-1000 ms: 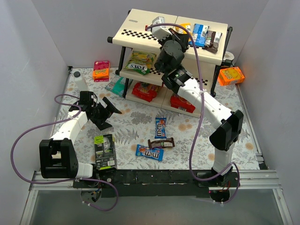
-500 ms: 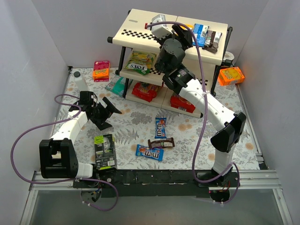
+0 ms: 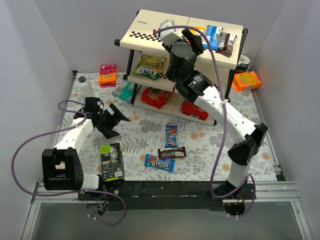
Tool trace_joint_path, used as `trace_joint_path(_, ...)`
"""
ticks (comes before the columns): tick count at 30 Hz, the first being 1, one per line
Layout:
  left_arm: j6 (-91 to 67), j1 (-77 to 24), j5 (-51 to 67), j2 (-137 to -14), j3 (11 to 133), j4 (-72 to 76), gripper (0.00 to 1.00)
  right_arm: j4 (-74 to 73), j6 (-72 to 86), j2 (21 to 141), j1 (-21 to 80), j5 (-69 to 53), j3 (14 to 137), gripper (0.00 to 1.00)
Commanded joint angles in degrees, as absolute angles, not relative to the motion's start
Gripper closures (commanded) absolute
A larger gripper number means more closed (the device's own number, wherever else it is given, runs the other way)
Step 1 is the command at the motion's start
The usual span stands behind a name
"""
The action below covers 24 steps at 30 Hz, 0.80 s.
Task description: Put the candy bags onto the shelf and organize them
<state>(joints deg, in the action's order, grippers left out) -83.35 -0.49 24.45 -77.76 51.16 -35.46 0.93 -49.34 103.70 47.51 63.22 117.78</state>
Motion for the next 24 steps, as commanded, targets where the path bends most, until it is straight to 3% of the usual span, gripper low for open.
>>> trace_joint_path(1, -82.79, -0.26, 24.70, -76.47, 52.21, -34.89, 0.02, -10.88, -39.22, 98.71, 47.72, 59.95, 120.23, 0.34)
trace_joint_path(6, -82.79, -0.18, 24.70, -76.73, 53.26, -34.98, 0.02, -23.70, -29.29, 96.16, 47.55, 52.39, 121.29, 0.27)
trace_joint_path(15, -82.09, -0.26, 24.17, -76.47, 54.05, -35.16, 0.02, -32.95, -20.57, 93.00, 47.64, 42.46, 122.60, 0.19)
trace_joint_path(24, -80.33, -0.26, 23.64, -73.74, 54.23, -34.63, 0.02, -31.82, -8.80, 80.18, 47.64, 34.10, 117.17, 0.11)
